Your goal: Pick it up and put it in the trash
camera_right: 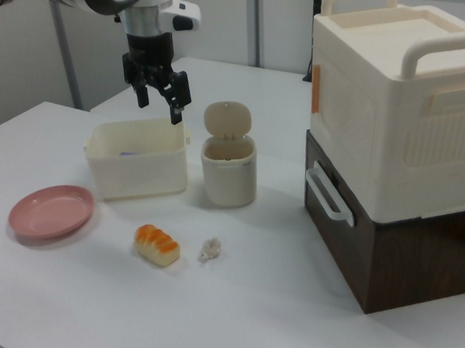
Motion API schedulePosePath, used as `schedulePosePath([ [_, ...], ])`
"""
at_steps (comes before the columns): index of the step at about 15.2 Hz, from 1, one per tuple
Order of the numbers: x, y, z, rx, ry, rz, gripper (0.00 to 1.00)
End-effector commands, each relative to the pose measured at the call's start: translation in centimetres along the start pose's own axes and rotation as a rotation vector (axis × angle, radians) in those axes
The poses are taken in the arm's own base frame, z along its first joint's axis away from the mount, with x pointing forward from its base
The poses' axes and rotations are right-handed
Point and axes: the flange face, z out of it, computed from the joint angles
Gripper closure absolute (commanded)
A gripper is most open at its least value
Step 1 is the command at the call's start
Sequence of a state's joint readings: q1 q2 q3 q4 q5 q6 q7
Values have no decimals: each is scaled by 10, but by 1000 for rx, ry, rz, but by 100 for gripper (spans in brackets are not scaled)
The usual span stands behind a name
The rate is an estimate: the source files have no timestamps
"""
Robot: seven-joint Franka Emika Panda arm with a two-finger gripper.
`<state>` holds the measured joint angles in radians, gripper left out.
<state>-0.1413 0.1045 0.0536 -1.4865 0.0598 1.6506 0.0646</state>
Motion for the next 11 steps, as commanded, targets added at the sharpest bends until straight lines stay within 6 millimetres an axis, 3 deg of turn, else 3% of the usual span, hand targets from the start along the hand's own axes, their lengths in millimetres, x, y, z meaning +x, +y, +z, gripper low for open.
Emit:
schedulePosePath([
  [1, -8, 0, 1, -20, -22, -29, 0],
  [3, -6, 1, 3, -21, -23, -28, 0],
  [5, 8, 3, 11, -24, -29, -24, 0],
  [7, 41, 12, 39, -119, -43, -23, 0],
  [11, 58, 20, 82, -229, -88, -43, 0],
])
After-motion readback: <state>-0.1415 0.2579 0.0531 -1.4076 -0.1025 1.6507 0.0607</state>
